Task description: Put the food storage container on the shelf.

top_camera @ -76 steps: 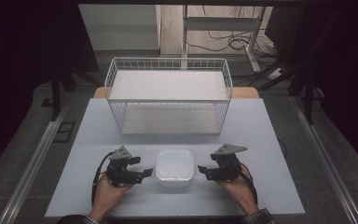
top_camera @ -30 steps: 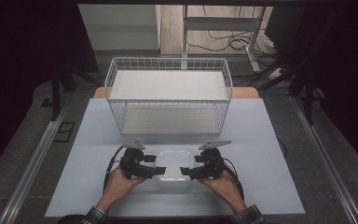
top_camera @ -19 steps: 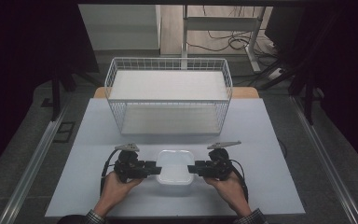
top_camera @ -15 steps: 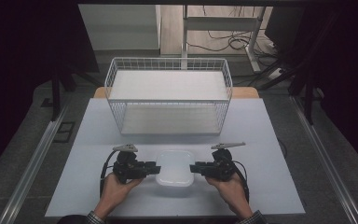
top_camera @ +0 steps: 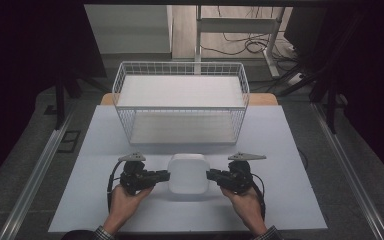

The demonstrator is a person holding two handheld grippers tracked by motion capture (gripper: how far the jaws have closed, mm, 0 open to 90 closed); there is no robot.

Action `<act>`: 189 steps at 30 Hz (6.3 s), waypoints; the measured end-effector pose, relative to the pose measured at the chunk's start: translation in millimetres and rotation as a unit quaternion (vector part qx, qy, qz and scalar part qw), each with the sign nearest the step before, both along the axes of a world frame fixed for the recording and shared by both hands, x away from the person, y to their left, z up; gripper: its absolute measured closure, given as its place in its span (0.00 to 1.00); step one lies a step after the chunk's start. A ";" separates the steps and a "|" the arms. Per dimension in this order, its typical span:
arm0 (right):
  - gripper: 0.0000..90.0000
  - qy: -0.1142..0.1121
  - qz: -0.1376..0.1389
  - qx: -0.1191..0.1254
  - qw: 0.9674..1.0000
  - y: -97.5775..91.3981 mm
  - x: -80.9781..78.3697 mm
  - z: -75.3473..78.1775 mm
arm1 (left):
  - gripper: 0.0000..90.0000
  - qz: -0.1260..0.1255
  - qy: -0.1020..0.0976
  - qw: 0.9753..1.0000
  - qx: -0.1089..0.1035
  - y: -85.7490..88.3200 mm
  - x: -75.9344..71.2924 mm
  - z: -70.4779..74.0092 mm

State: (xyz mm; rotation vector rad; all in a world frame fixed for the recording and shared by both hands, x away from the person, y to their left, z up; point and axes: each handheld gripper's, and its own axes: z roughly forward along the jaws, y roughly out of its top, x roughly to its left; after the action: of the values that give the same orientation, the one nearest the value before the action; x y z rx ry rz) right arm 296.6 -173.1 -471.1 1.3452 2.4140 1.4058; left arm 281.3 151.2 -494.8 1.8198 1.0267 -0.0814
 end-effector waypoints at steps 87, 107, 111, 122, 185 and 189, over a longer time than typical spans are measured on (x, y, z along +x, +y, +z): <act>0.70 -0.078 -0.038 0.017 0.996 47.2 167.3 176.1 | 0.72 0.082 -0.049 0.995 0.017 15.0 152.5 180.6; 0.55 -0.098 -0.077 -0.012 0.992 59.4 184.1 172.0 | 0.55 0.123 -0.058 0.990 0.026 13.1 179.5 180.6; 0.52 -0.104 -0.085 -0.023 0.991 61.7 187.3 172.6 | 0.46 0.136 -0.075 0.987 0.046 11.0 179.8 181.0; 0.09 -0.126 -0.040 -0.024 0.991 61.2 178.9 178.8 | 0.18 0.077 -0.091 0.992 0.028 16.8 168.7 180.5; 0.01 -0.181 0.064 -0.068 0.979 20.0 80.3 104.4 | 0.02 -0.039 -0.169 0.984 0.032 2.9 68.2 102.2; 0.01 -0.181 0.067 -0.066 0.979 17.6 74.7 97.1 | 0.03 -0.043 -0.170 0.984 0.035 1.3 62.7 94.3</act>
State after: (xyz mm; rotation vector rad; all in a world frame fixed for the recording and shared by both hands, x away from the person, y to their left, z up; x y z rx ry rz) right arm 371.3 -155.5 -374.0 0.8261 2.3368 1.3500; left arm 344.0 152.4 -400.4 1.8604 0.7184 0.2097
